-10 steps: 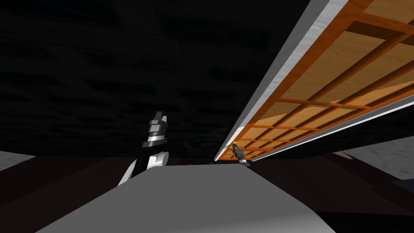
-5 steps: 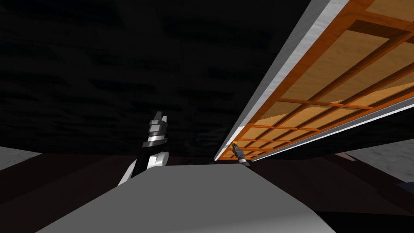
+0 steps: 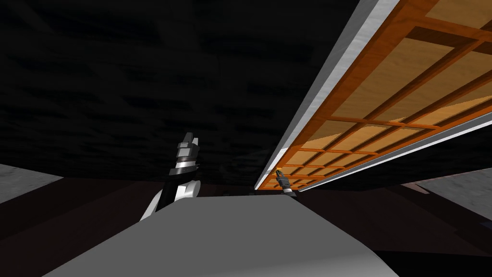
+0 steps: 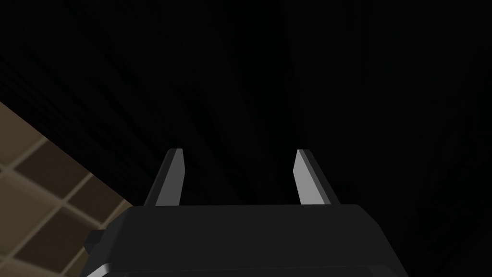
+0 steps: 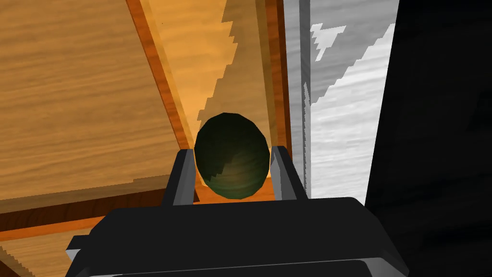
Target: Pull the door open
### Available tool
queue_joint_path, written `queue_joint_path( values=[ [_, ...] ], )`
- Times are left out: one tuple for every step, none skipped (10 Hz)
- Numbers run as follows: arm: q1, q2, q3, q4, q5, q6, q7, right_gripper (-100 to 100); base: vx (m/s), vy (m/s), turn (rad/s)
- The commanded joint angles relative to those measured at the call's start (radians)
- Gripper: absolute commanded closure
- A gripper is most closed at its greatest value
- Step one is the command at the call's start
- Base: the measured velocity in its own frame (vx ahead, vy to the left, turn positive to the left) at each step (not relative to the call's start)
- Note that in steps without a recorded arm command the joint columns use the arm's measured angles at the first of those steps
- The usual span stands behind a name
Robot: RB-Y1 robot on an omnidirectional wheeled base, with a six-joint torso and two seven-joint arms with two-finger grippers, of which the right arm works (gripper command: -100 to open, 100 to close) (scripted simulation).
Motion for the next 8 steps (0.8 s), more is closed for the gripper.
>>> queue_joint_path(
  values=[
    [-0.002,0.003,0.007,0.0,-0.01,0.003,-0.037,100,-0.046,-0.016,0.042],
    [-0.004,0.004,0.01,0.0,-0.017,0.005,-0.06,100,-0.045,-0.021,0.043],
    [-0.006,0.004,0.014,0.0,-0.023,0.007,-0.083,100,-0.054,-0.024,0.046],
    [-0.007,0.005,0.018,-0.001,-0.03,0.009,-0.106,100,-0.055,-0.018,0.04],
    [-0.009,0.005,0.021,-0.001,-0.037,0.011,-0.128,100,-0.049,-0.014,0.038],
    [-0.012,0.006,0.026,-0.001,-0.045,0.014,-0.158,100,-0.05,-0.015,0.047],
    [-0.014,0.007,0.03,-0.001,-0.053,0.017,-0.186,100,-0.056,-0.013,0.053],
    [-0.016,0.008,0.035,-0.002,-0.062,0.019,-0.213,100,-0.053,-0.026,0.044]
  ],
)
